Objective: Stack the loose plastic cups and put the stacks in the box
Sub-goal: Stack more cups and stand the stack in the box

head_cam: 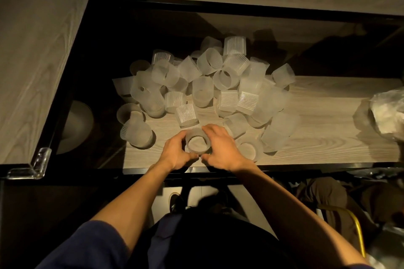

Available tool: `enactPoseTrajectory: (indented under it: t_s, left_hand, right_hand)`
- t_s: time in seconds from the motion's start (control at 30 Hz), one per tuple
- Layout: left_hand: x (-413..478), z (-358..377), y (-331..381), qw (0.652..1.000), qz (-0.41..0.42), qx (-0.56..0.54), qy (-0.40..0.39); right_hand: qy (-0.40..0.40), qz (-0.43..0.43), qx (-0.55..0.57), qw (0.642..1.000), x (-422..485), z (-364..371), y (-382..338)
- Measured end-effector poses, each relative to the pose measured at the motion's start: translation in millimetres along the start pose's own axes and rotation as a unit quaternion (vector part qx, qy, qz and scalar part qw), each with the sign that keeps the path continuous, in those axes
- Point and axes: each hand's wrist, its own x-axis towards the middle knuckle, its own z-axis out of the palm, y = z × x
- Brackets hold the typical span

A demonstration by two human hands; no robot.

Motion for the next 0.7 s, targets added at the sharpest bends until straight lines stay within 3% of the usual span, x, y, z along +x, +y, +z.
enactPoseTrajectory:
  t_s: [0.07, 0.2, 0.27, 0.4, 0.47, 0.6, 0.7]
  left_hand:
    - [0.3, -0.2, 1.9, 1.000, 0.002, 0.005, -0.007]
    - [1.4, 0.9, 4.8, 1.000, 0.010, 0.011, -0.014]
    - [2.8, 3.2, 6.7, 1.000, 0.011, 0.012, -0.022]
    - [6.1, 11.5, 15.1, 0.999, 0.022, 0.020, -0.040]
    - [7.5, 16.9, 20.6, 0.998, 0.028, 0.022, -0.051]
    - [9.8, 27.4, 31.3, 0.996, 0.043, 0.032, -0.065]
    - [11.0, 32.8, 37.6, 0.995, 0.050, 0.039, -0.078]
  right_hand:
    - [-0.067, 0.046, -0.064, 0.995, -1.8, 0.7, 4.4]
    - [-0.116, 0.070, -0.040, 0.990, -5.2, -2.1, 11.3]
    - [-0.074, 0.077, 0.009, 0.994, -9.5, -5.2, 13.6]
    - [0.124, 0.129, 0.071, 0.981, -23.3, -10.7, 25.8]
    - [0.181, 0.149, 0.071, 0.970, -33.1, -14.3, 33.7]
    - [0.192, 0.211, 0.037, 0.958, -54.8, -16.7, 49.6]
    - [0.145, 0.260, -0.025, 0.954, -67.1, -13.6, 57.9]
